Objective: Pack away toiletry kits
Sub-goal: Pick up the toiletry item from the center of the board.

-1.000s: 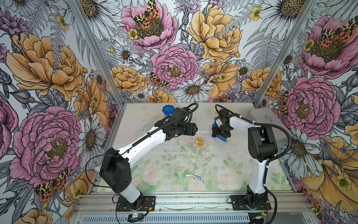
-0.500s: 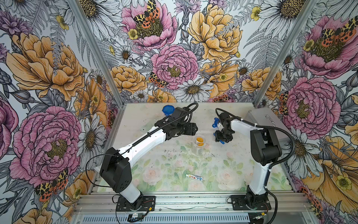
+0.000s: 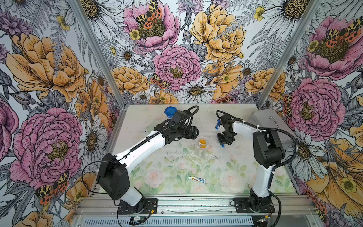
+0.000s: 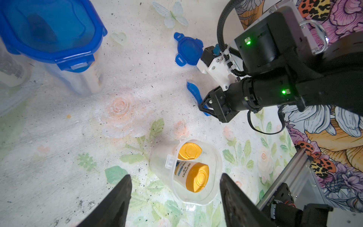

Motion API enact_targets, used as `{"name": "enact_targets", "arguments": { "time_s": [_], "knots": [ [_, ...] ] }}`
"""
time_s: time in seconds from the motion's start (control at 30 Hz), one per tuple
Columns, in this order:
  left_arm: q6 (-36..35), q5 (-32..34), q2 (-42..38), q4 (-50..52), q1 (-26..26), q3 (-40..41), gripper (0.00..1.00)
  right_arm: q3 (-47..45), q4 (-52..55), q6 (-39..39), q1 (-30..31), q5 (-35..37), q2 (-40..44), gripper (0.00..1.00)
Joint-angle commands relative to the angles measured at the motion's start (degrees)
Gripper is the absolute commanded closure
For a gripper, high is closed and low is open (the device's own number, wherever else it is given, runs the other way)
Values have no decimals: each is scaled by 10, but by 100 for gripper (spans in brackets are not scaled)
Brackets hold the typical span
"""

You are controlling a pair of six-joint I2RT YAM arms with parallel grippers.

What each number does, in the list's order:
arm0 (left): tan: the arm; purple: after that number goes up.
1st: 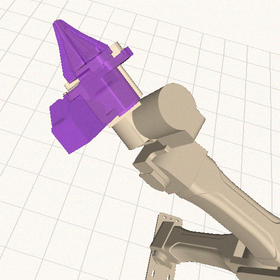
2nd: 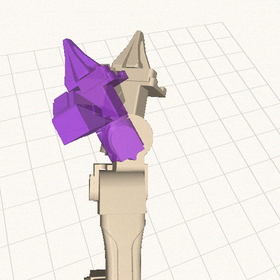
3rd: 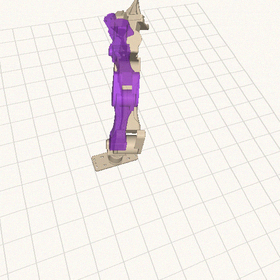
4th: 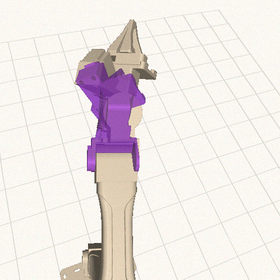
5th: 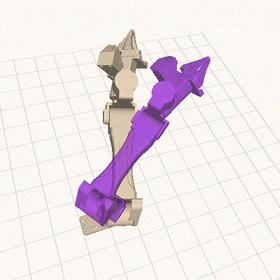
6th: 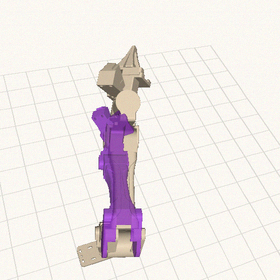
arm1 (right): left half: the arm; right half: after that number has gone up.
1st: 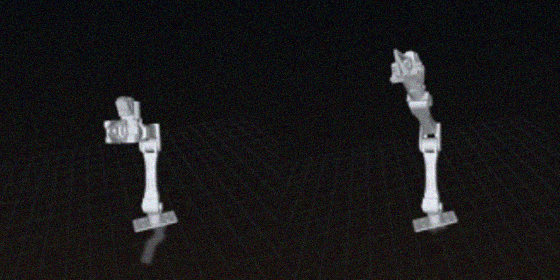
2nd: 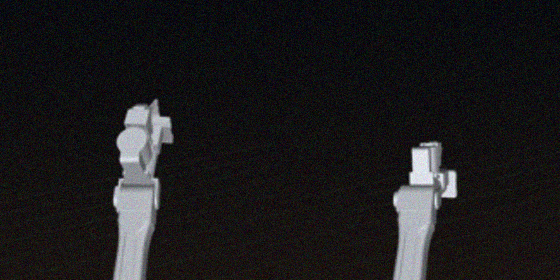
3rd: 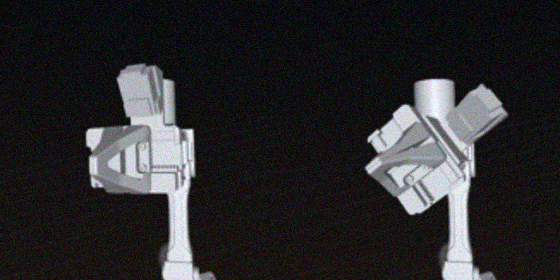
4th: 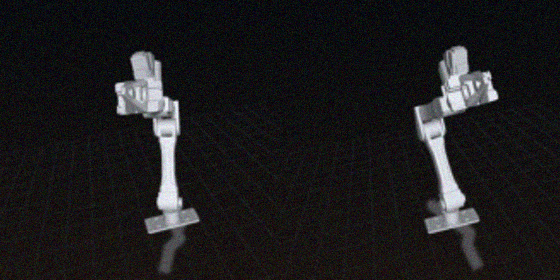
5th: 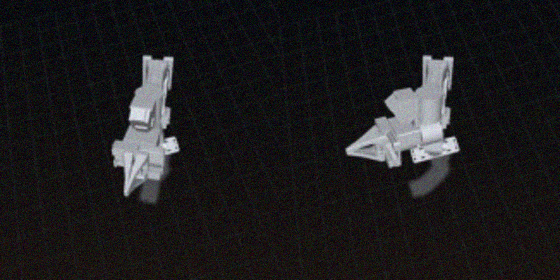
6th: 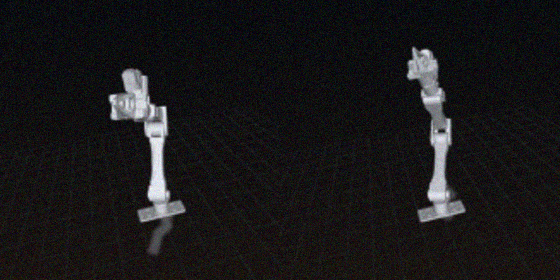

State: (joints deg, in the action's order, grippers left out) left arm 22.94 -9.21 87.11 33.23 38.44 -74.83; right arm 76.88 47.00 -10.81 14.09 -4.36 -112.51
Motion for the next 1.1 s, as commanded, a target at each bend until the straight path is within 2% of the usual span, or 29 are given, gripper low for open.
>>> {"name": "enact_targets", "arguments": {
  "time_s": [0.0, 0.17, 0.27, 0.3, 0.5, 0.73, 1.07],
  "knots": [
    [14, -28, -30, 13, -6, 18, 28, -24, -22, 7, 6, -18, 16, 87],
    [37, -54, -31, 14, -16, 12, 25, -88, -109, 19, 16, -70, 104, 91],
    [58, -82, -15, 13, -29, -11, 4, -137, -162, 28, 28, -81, 172, 91],
    [63, -87, -7, 13, -32, -20, 1, -156, -180, 26, 31, -80, 195, 91],
    [73, -116, 38, 10, -32, -78, 1, -240, -240, 24, 41, -115, 309, 91],
    [81, -143, 91, 3, -12, -132, 2, -261, -245, 14, 83, -148, 400, 90],
    [98, -186, 130, -31, -4, -142, 25, -235, -273, -25, 143, -164, 401, 89]
  ]
}}
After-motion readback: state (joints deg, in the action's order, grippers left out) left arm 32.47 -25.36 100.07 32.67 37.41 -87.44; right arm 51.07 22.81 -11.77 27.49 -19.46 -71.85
